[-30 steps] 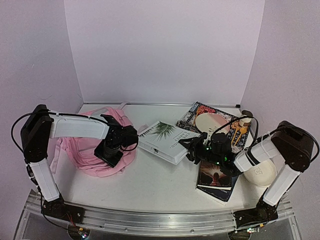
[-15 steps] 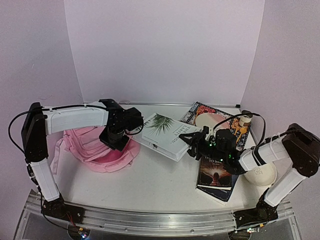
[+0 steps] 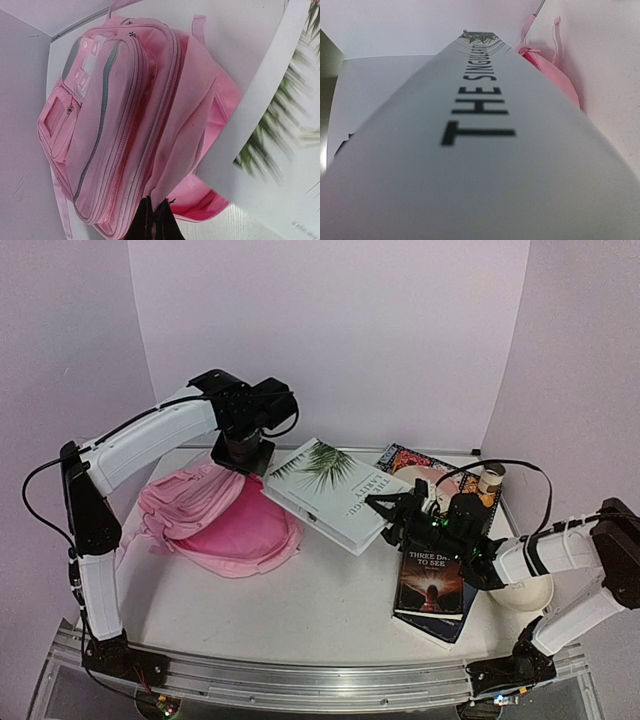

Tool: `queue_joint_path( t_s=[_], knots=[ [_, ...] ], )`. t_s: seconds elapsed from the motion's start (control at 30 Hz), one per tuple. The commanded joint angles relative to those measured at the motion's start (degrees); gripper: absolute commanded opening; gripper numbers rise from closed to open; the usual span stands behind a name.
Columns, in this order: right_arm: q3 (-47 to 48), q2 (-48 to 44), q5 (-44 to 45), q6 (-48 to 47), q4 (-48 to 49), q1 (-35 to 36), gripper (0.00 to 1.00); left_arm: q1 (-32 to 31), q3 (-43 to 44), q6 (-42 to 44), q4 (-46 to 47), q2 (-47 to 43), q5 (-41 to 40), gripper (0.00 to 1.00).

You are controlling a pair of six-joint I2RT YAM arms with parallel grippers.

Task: Pack the student bag
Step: Pick up the largest pocket of the bag from the student bag, then place the book in the largest pocket of the bag.

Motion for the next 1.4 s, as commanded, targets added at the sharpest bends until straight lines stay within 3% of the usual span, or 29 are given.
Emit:
queue_joint_path(
  t_s=[0.0,0.17,0.3,0.4,0.6,0.77,1.1,1.37],
  knots=[
    [-2.0,-2.6,-2.2,-1.7,8.8,0.7,0.36,1.5,6.3,-1.4,-1.1,-0.2,-2.9,0.00],
    [-8.4,-9.7,5.3,-1.5,5.6,0.7,0.38,3.4,4.1,-2.7,-1.0,-0.1,-2.8,0.00],
    [-4.4,-13.3,3.2,-6.6,-6.4,0.9,0.39,3.4,5.2,-2.9,-0.8,-0.3,0.8,0.00],
    [-0.1,-13.2,2.2,-9.8,-9.6,1.6,0.38,3.4,7.2,-2.4,-0.4,-0.4,5.7,0.00],
    [5.0,-7.8,1.5,-9.6,-7.3,3.3,0.37,3.3,11.4,-1.9,2.2,-1.3,15.9,0.00],
    [6.5,-3.6,2.1,-7.8,-4.7,5.0,0.37,3.3,13.5,-2.8,3.8,-2.4,18.1,0.00],
    [6.3,1.9,4.9,-6.8,-1.8,6.5,0.37,3.3,12.9,-5.7,6.9,-4.6,22.6,0.00],
    [15.0,11.4,5.3,-5.8,1.3,7.6,0.37,3.3,8.4,-6.0,11.3,-7.6,30.6,0.00]
  ],
)
